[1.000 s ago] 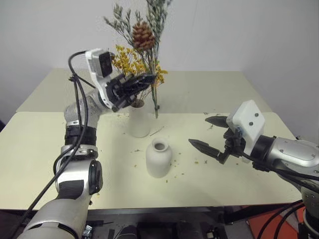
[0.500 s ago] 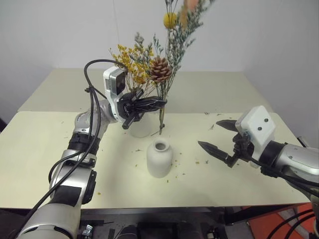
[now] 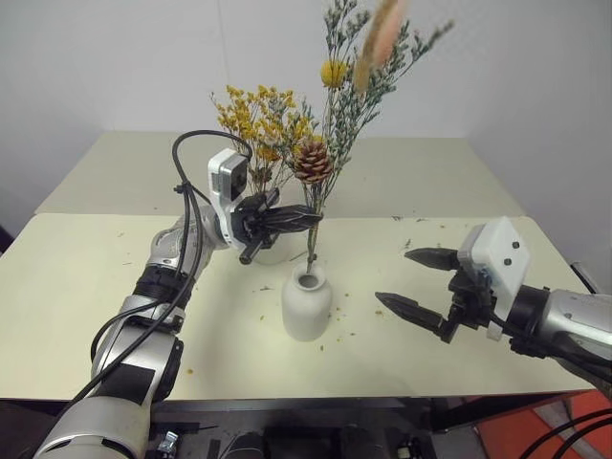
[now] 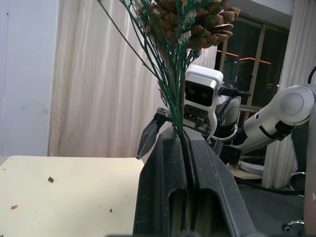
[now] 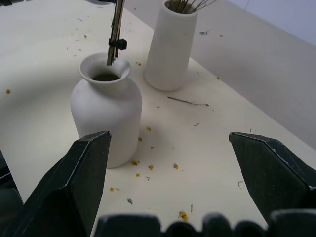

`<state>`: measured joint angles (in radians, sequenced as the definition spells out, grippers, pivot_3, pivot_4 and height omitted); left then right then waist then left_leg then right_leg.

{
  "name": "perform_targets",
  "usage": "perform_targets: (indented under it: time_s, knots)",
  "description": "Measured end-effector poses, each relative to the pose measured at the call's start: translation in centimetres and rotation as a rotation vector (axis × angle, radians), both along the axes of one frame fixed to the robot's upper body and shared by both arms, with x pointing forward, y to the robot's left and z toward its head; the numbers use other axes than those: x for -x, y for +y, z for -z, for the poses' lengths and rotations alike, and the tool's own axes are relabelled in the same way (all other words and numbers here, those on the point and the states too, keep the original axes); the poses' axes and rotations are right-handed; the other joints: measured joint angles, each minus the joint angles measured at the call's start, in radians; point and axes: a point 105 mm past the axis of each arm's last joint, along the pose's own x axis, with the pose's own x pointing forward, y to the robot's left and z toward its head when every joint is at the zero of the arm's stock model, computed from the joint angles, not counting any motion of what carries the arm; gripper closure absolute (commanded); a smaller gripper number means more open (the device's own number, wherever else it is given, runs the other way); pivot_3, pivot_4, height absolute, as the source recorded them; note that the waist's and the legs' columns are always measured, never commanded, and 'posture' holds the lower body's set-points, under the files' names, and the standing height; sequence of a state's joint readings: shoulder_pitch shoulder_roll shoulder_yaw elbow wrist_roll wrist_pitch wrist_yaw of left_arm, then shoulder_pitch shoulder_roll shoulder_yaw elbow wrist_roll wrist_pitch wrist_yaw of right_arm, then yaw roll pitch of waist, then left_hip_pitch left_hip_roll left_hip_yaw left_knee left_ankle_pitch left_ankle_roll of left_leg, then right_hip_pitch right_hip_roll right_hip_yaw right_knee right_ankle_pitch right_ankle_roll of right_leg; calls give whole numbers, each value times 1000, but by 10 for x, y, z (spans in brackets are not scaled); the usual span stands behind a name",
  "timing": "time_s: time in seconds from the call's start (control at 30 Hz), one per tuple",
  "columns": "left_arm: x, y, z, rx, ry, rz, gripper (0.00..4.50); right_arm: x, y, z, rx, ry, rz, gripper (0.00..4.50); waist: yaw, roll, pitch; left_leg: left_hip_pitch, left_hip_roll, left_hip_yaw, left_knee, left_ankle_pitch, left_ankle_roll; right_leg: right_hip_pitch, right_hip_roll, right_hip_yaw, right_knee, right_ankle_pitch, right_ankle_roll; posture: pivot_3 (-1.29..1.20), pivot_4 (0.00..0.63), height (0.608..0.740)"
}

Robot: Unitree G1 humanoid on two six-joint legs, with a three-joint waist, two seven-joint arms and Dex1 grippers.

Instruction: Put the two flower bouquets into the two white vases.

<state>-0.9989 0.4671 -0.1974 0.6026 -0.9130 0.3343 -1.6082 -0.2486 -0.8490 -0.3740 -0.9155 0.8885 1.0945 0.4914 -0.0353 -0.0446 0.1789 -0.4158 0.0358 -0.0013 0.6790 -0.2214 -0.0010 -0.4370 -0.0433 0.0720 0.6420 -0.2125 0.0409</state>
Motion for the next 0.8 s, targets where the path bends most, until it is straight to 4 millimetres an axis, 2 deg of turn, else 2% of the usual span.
perform_targets:
  time_s: [0.13, 0.4, 0.8]
  knots:
    - [1, -3, 11, -13, 7, 1, 4473, 1, 0, 1, -5, -2, 1, 0, 1, 0, 0, 0, 0, 0, 0, 0, 0, 0, 0, 0, 0, 0, 0, 0, 150, 740]
    - [3, -9, 21, -51, -40, 3, 4473, 0, -2, 1, 2, -11, 12, 0, 5, 0, 0, 0, 0, 0, 0, 0, 0, 0, 0, 0, 0, 0, 0, 0, 150, 740]
    - [4, -2, 33, -74, -30, -17, 4473, 0, -3, 3, 9, -24, 12, 0, 12, 0, 0, 0, 0, 0, 0, 0, 0, 0, 0, 0, 0, -1, 0, 0, 150, 740]
